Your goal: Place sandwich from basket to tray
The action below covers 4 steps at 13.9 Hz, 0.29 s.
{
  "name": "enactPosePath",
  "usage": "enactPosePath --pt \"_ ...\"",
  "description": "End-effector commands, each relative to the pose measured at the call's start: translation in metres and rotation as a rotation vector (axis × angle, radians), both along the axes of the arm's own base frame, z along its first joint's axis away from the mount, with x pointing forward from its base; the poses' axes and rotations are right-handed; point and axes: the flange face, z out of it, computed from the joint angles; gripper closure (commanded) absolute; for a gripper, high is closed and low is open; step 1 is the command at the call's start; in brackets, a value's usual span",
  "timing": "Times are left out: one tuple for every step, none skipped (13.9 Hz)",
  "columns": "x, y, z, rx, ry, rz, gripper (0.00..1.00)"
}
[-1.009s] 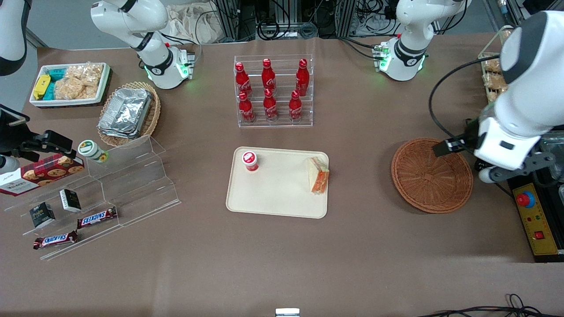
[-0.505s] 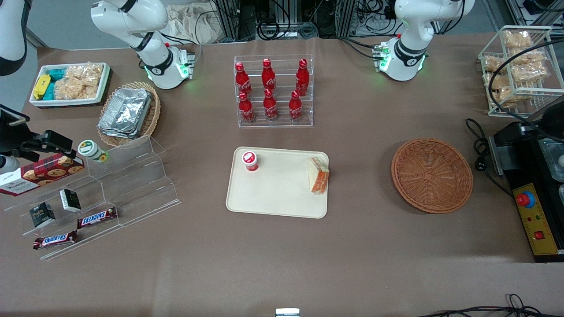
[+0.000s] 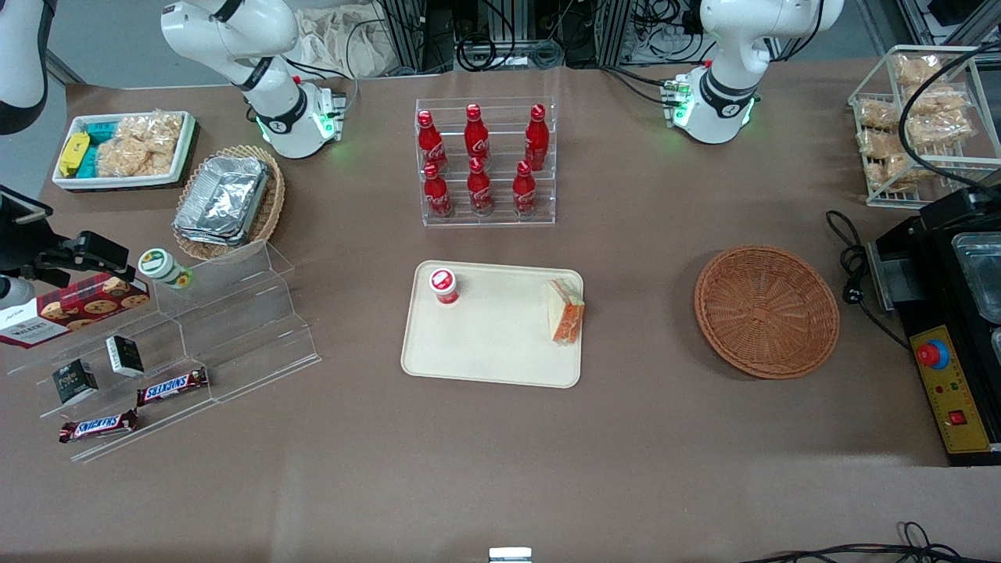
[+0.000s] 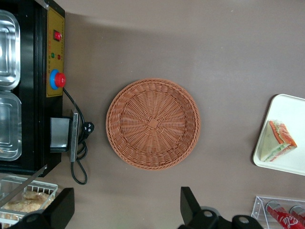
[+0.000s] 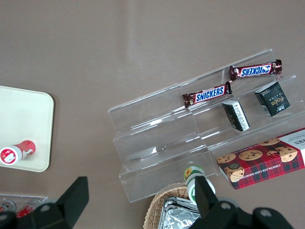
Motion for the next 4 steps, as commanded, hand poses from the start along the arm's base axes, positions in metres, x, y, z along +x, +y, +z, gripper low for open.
enactPosePath --pt "-0.0131 -0.0017 0.0043 -0.014 -0.005 -0.029 0.0" --pt "-0.012 -0.0021 0.0049 -0.009 -0.008 -0.025 0.0" --pt "-0.0113 -0.0025 0.0056 -0.011 -0.011 -0.025 0.0" --pt "-0.0127 -0.0011 0.007 -0.007 -0.011 -0.021 0.0"
